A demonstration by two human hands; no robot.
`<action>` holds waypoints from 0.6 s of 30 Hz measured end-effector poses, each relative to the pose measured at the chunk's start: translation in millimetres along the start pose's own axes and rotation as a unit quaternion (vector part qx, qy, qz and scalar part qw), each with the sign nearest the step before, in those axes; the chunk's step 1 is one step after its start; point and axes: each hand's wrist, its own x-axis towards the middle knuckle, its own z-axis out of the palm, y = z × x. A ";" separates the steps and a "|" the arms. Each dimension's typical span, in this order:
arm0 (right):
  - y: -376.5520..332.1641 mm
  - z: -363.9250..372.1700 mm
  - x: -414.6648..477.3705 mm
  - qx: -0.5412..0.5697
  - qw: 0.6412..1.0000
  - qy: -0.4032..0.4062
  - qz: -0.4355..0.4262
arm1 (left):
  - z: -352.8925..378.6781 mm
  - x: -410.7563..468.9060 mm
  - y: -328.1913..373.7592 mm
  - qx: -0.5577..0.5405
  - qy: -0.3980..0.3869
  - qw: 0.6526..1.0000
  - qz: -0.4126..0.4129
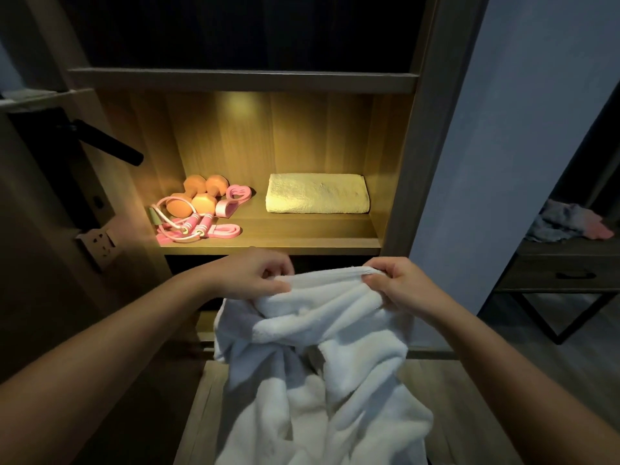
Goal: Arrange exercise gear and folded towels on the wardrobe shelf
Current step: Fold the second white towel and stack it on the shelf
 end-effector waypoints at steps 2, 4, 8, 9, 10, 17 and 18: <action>-3.1 3.3 -2.5 -0.007 1.000 -0.012 0.009 | -0.7 -0.4 1.1 0.124 -0.018 0.992 0.005; -5.0 3.7 -4.0 -0.045 0.999 -0.016 0.010 | 0.2 -2.5 8.2 0.109 0.020 0.994 0.016; -21.8 8.2 -2.9 -0.112 0.990 -0.066 -0.055 | 6.2 4.0 31.4 0.016 0.140 0.988 0.070; -28.7 11.6 -1.4 -0.106 0.989 -0.062 -0.078 | 7.5 7.5 36.0 0.009 0.164 0.984 0.073; -34.7 13.6 -0.4 -0.094 0.989 -0.050 -0.099 | 7.5 11.0 38.4 0.004 0.188 0.980 0.070; -42.7 6.0 12.0 0.146 0.989 0.029 0.001 | 12.2 15.8 33.2 0.027 0.265 0.964 0.003; -42.9 6.8 13.8 0.152 0.988 0.040 -0.003 | 19.9 15.0 37.0 0.022 0.274 0.961 0.001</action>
